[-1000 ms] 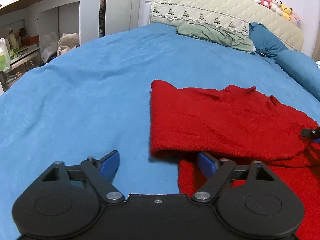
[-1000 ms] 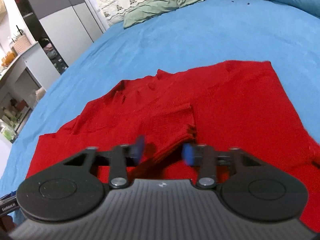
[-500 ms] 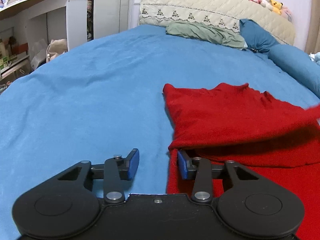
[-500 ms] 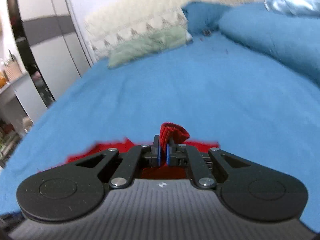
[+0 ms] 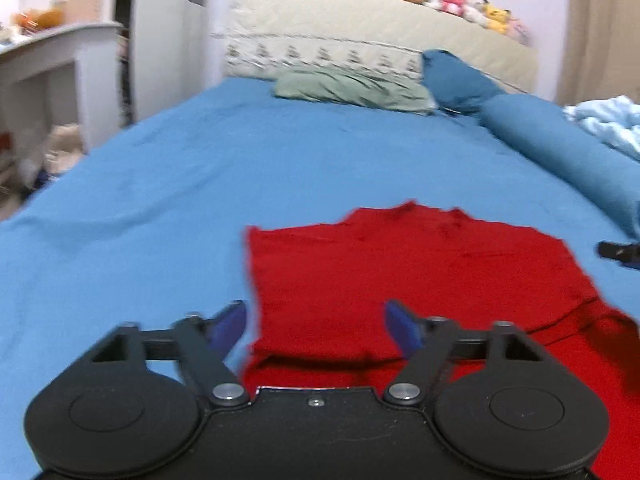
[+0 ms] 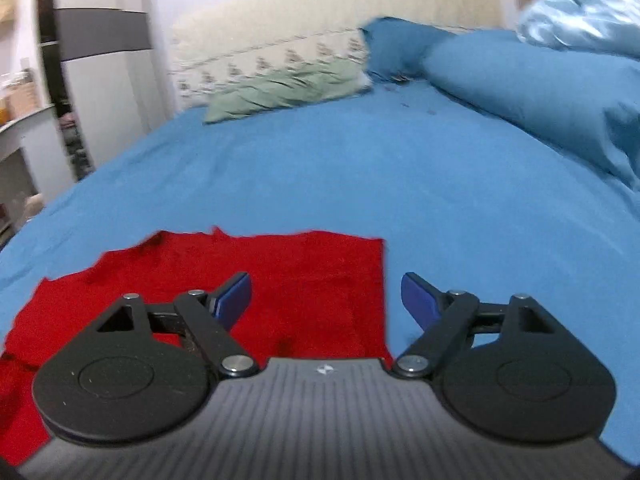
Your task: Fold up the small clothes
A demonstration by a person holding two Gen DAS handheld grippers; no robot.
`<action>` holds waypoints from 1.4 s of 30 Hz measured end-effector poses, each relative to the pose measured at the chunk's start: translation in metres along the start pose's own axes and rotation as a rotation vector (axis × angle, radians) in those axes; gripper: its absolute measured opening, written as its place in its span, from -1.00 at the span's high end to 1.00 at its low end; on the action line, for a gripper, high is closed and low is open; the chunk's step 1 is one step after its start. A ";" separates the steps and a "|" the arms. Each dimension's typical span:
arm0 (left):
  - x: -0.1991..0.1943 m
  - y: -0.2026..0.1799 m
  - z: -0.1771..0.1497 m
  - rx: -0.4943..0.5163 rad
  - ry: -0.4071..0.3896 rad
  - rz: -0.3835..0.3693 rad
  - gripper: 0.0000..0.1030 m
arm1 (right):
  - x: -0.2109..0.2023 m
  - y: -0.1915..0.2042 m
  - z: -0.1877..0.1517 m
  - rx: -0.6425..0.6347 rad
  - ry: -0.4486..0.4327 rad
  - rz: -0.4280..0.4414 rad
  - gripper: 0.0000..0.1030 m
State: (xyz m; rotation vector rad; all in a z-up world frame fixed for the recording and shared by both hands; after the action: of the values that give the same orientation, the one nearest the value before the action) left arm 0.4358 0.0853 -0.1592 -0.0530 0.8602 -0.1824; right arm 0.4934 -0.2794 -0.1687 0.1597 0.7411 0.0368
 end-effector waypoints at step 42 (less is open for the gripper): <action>-0.220 -0.066 -0.089 0.061 0.099 0.080 -0.98 | -0.289 -0.002 -0.084 -0.138 0.090 0.152 -0.94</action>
State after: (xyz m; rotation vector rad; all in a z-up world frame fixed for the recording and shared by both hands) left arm 0.2189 0.0626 -0.0448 0.0477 0.9530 -0.1365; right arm 0.2231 -0.2964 -0.0368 0.0826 0.8121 0.2408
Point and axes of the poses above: each gripper's, at about its wrist camera, not at the fingertips, and x roughly the way its jaws point, y to its left, z to its top, the point moved 9 cm from there along x, roughly the way its jaws point, and after that the axes turned 13 degrees about y, right-handed, at the moved point
